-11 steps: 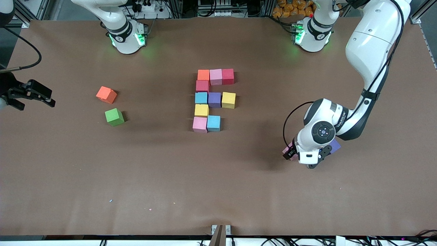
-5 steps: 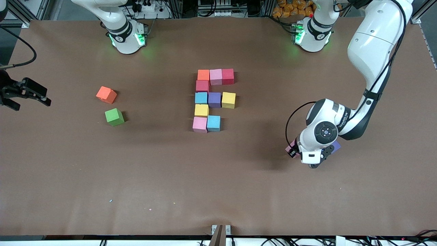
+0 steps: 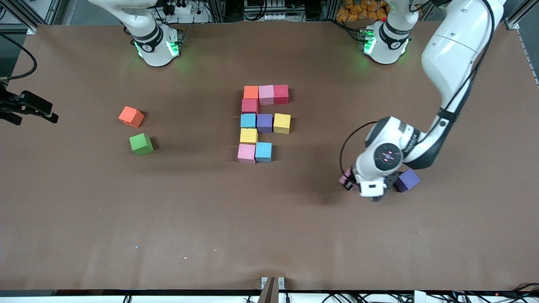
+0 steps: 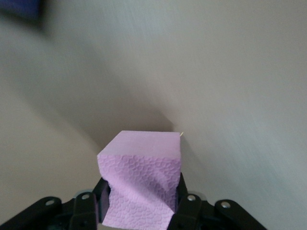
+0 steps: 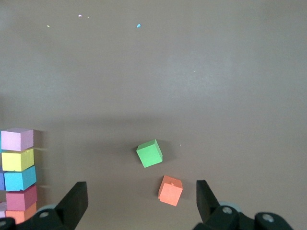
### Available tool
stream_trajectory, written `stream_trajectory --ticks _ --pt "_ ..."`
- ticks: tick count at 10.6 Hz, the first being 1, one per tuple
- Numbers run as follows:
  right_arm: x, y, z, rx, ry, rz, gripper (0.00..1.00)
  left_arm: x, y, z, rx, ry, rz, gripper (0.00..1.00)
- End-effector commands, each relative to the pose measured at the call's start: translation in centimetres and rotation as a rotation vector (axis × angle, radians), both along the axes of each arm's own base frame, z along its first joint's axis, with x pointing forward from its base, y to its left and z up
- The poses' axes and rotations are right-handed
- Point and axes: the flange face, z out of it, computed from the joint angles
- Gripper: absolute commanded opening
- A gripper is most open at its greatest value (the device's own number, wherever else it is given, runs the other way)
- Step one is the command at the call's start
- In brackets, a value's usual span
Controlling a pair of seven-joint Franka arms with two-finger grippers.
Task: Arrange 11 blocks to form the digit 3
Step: 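Carry the pink block with the left gripper to the cyan block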
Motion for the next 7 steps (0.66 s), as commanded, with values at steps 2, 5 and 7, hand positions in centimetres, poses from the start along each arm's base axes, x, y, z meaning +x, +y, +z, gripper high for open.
stream_trajectory --ticks 2,5,7 --pt "-0.6 0.8 1.0 -0.022 0.002 -0.015 1.0 -3.7 -6.9 1.8 0.02 0.001 0.294 0.4" --pt "-0.6 1.2 1.1 -0.047 0.0 -0.008 1.0 -6.6 -11.4 2.4 0.0 0.051 0.482 0.36" --pt "-0.5 1.1 1.5 -0.049 -0.008 -0.009 1.0 -8.3 -14.3 2.6 0.001 0.06 0.532 0.34"
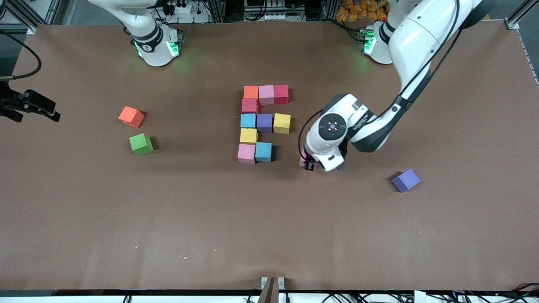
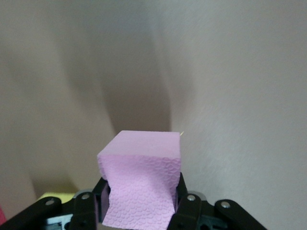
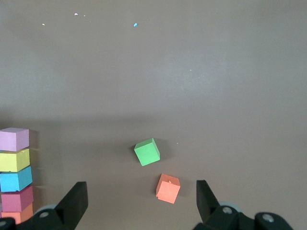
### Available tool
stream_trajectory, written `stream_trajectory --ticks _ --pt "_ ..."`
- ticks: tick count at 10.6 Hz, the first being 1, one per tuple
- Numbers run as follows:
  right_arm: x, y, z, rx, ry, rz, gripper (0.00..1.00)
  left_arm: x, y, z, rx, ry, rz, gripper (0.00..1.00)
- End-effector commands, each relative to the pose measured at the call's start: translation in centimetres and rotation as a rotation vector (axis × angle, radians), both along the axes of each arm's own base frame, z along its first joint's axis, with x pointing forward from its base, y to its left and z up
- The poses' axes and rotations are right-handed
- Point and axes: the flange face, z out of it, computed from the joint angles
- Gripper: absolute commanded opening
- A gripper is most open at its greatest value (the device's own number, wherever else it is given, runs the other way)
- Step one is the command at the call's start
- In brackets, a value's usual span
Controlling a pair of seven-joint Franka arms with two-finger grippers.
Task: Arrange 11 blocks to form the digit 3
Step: 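Carry the pink block with the left gripper to the cyan block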
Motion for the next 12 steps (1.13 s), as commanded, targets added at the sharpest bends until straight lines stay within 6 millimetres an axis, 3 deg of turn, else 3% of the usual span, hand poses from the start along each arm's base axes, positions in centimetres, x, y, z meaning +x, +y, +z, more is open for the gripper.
stream_trajectory --ticks 1,3,7,10,12 --pt "-0.4 0.2 1.7 -0.032 -0.023 -0.012 1.0 -1.4 -2.0 0.1 0.003 0.023 0.078 0.34" --pt "-0.3 0.9 1.8 -0.04 -0.026 -0.001 1.0 -1.9 -4.1 -0.5 -0.008 0.034 0.098 0.34" --pt "-0.2 0.7 1.8 -0.042 -0.03 -0.004 1.0 -3.4 -6.2 -1.9 0.003 0.051 0.116 0.33" --pt "-0.2 0.8 1.6 -0.04 -0.02 -0.008 1.0 -2.9 -7.5 -2.2 0.015 0.016 0.114 0.33" --pt "-0.2 0.8 1.7 -0.04 -0.029 -0.01 1.0 -2.2 -7.3 -2.7 0.039 -0.011 0.113 0.33"
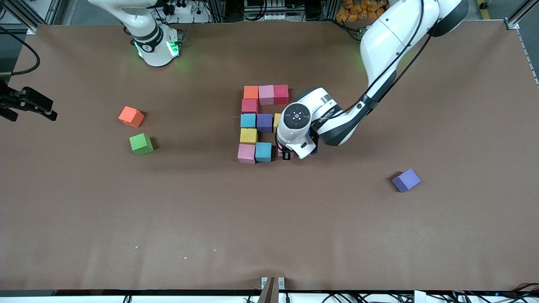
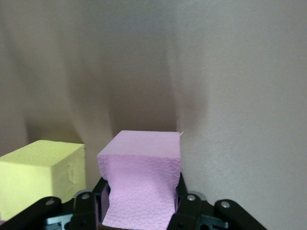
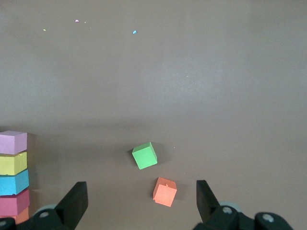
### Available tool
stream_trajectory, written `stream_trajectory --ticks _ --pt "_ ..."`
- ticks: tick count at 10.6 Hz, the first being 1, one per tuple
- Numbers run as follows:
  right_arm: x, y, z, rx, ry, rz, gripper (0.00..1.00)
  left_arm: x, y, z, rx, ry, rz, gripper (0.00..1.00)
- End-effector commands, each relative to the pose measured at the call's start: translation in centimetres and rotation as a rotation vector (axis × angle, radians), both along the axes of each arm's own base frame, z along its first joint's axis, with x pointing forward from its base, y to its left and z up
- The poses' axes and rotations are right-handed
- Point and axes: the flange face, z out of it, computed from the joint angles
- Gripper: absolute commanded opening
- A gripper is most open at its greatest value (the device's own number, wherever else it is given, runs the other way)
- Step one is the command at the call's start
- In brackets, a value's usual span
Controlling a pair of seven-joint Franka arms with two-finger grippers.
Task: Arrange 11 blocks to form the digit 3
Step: 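Carry the pink block with the left gripper to the cyan block, then lower the pink block beside the cyan block with the left gripper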
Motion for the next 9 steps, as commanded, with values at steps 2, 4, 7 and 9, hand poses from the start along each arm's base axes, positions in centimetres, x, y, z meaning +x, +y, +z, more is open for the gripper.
stream_trajectory --ticks 2,4,7,9 --pt "-0.1 0.0 0.3 -0.019 -0.001 -0.021 1.0 1.1 -0.8 0.0 -0.005 -0.013 0.028 0.33" --pt "-0.2 -0.5 0.3 -0.019 -0.001 -0.027 1.0 1.3 -1.0 0.1 -0.011 -0.017 0.03 0.33" --pt "-0.1 -0.6 0.2 -0.019 0.0 -0.032 1.0 1.3 -2.2 -0.2 -0.025 -0.018 0.028 0.33" --pt "-0.2 -0.8 0.2 -0.019 0.002 -0.035 1.0 1.3 -2.4 -0.3 -0.026 -0.017 0.037 0.33"
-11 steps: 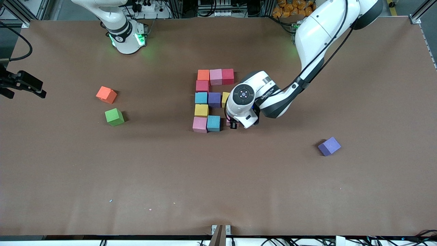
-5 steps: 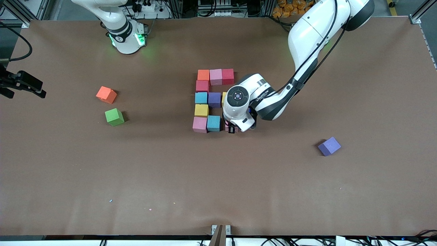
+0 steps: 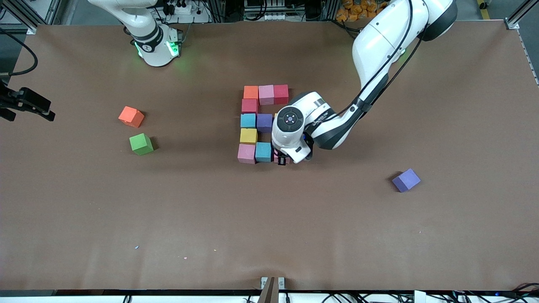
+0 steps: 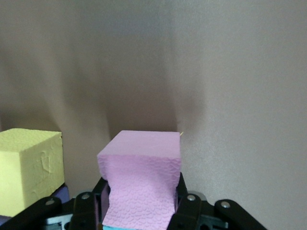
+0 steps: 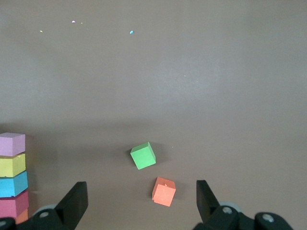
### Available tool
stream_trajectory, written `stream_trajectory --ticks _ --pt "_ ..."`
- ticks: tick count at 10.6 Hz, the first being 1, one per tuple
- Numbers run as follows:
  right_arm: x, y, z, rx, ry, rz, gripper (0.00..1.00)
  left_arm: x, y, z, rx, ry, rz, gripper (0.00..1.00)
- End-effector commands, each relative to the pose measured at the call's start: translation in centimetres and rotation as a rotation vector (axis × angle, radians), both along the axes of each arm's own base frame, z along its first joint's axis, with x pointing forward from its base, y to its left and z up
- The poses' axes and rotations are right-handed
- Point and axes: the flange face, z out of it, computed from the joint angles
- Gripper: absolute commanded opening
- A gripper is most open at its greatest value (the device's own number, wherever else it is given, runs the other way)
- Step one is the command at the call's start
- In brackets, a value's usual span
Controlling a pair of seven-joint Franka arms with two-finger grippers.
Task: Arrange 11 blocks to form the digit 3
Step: 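Lower the pink block beside the cyan block with the left gripper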
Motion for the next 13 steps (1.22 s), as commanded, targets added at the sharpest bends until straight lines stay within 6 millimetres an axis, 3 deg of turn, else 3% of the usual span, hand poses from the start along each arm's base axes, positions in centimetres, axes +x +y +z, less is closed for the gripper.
stream_trajectory --ticks 1,6,13 --pt "-0.2 -0.4 0.3 -0.017 0.002 -0.021 1.0 0.2 -0.6 -0.1 -0.009 0.008 0.03 0.33" --pt "0.1 -1.1 -0.3 -0.017 0.006 -0.033 1.0 -0.1 -0.8 -0.7 -0.006 0.014 0.025 0.33" --pt "0.2 -0.6 -0.4 -0.018 0.006 -0.026 1.0 -0.5 -1.2 -1.2 -0.004 0.021 0.02 0.39"
